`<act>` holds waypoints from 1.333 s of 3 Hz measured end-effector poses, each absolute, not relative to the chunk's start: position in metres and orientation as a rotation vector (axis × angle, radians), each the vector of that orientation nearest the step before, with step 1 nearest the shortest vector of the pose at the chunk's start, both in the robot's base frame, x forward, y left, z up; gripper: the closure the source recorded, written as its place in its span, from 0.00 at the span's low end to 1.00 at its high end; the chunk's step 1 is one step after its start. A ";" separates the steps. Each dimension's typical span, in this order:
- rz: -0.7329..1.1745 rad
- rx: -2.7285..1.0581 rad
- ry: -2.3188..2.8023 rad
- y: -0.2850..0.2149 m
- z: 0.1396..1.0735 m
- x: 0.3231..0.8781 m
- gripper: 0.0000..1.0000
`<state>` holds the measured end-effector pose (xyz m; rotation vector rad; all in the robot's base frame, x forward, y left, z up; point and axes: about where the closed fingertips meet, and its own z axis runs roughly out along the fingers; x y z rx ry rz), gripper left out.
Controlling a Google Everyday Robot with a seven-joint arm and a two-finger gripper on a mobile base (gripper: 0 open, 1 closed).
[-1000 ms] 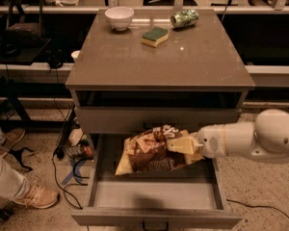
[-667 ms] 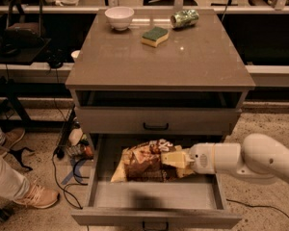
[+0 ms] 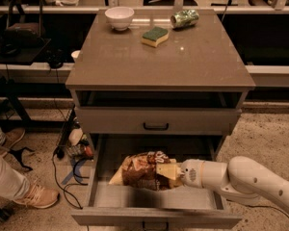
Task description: Place brown chip bag into middle drawer
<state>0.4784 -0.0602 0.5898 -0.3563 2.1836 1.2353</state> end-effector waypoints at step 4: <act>1.141 -0.195 2.166 -0.049 0.546 0.510 0.28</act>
Offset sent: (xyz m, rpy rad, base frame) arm 0.0366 -0.0022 -0.0412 -0.0287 -0.0216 -0.1909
